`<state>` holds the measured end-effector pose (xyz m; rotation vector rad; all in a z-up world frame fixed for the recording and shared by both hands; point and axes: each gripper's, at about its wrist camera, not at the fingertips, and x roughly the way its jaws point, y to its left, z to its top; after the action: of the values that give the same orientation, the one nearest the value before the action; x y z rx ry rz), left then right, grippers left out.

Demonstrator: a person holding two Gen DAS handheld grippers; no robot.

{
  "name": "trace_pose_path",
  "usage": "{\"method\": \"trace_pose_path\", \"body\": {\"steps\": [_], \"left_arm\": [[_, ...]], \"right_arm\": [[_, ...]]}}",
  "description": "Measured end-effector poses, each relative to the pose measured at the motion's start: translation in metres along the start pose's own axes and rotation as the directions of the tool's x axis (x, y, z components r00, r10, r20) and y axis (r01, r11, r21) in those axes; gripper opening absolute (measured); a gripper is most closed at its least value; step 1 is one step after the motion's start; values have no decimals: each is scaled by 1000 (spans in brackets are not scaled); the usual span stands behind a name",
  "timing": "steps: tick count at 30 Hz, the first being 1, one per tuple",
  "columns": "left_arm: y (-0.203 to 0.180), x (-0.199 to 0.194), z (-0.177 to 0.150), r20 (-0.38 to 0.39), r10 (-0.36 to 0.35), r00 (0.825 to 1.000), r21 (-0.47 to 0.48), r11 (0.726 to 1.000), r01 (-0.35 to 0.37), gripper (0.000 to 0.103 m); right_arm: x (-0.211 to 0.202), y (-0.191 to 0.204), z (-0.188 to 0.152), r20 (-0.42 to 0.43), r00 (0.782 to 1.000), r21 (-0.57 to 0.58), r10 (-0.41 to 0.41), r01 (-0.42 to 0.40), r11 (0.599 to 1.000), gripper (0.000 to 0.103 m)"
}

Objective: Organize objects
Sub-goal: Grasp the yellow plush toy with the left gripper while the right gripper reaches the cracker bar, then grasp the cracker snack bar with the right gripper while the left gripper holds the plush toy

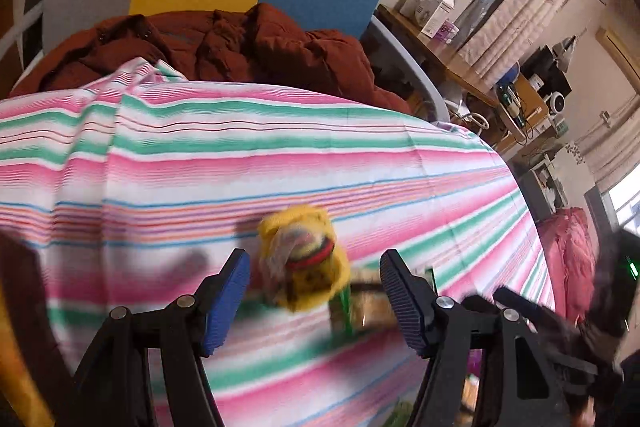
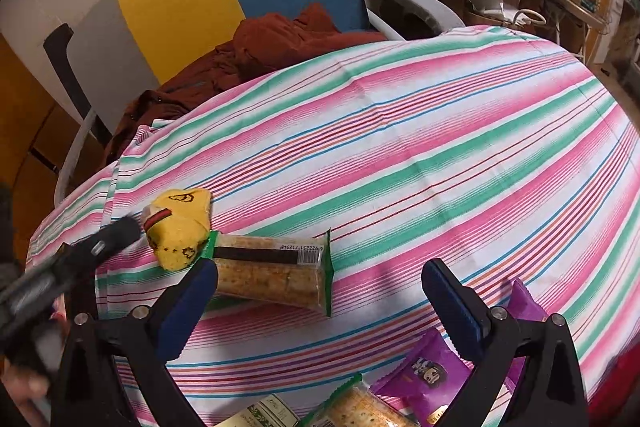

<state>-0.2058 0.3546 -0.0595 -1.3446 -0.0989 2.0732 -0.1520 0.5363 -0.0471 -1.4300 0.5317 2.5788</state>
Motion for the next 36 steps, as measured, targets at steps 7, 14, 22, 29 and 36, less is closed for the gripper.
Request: {"method": "trace_pose_path", "body": {"steps": [7, 14, 22, 29, 36], "left_arm": [[14, 50, 13, -99, 22, 995, -43, 999, -27, 62], [14, 47, 5, -96, 55, 994, 16, 998, -54, 39], [18, 16, -29, -88, 140, 986, 43, 990, -136, 35], [17, -2, -64, -95, 166, 982, 81, 984, -158, 36], [20, -5, -69, -83, 158, 984, 72, 986, -153, 37]], "right_arm": [[4, -3, 2, -7, 1000, 8, -17, 17, 1000, 103], [5, 0, 1, -11, 999, -3, -34, 34, 999, 103], [8, 5, -1, -25, 999, -38, -22, 21, 999, 102], [21, 34, -5, -123, 992, -248, 13, -44, 968, 102], [58, 68, -7, -184, 978, -589, -100, -28, 808, 102]]}}
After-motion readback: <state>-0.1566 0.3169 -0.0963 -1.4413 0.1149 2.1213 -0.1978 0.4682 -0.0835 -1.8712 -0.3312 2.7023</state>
